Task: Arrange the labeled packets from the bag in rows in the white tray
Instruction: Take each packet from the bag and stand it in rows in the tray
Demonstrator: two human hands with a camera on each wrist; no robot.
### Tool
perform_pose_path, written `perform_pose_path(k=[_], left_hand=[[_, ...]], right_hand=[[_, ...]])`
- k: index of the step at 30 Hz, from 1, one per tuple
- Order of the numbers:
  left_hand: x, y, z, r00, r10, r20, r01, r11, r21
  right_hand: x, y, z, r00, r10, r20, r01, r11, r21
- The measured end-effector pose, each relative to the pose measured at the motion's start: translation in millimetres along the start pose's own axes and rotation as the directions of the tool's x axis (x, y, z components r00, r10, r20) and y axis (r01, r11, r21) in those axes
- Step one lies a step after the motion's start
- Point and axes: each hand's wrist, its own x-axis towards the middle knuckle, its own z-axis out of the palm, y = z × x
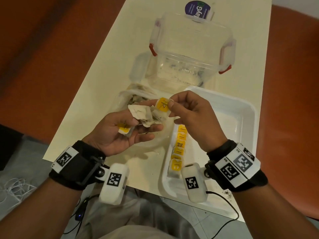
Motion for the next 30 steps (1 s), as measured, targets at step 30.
perform_pose_path(k=[30], left_hand=[[7.1, -24.1, 41.5, 0.953, 0.053, -0.298, 0.190, 0.659, 0.728]], right_hand=[[-51.3, 16.8, -42.3, 0.983, 0.121, 0.140, -0.114, 0.992, -0.056]])
